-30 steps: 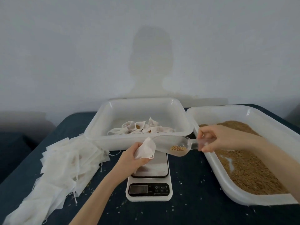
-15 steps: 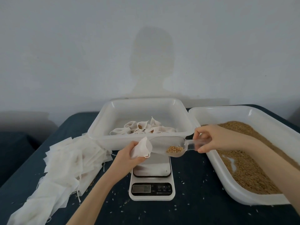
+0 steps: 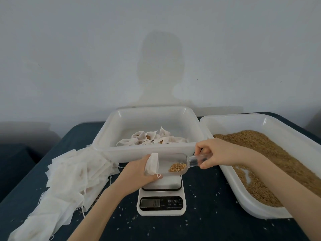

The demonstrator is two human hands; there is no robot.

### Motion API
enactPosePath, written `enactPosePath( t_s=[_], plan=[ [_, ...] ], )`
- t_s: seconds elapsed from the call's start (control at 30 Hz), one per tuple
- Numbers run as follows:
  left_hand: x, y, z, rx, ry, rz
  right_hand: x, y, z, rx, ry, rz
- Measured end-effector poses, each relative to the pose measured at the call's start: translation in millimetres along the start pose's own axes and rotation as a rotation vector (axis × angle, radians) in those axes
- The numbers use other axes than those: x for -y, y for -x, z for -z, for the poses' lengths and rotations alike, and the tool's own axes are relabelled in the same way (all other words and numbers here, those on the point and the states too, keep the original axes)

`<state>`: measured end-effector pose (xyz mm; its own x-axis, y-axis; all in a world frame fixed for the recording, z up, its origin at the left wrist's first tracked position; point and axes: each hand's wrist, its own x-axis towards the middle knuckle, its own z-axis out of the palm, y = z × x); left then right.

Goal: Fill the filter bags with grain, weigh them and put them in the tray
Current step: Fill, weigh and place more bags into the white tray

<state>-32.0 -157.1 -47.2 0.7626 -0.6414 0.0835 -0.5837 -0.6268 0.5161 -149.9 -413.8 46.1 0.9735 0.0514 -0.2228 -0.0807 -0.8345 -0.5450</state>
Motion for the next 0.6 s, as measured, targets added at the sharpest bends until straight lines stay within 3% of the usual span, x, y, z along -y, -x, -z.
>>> enactPosePath(
  t_s=[0.43, 0.6],
  plan=[
    [-15, -5, -1, -0.077, -0.223, -0.119, 10, 8, 12, -0.027, 0.080, -0.016],
    [-23, -9, -1, -0.076, -0.250, -0.122, 33, 13, 27, -0.041, 0.280, 0.000]
  ],
)
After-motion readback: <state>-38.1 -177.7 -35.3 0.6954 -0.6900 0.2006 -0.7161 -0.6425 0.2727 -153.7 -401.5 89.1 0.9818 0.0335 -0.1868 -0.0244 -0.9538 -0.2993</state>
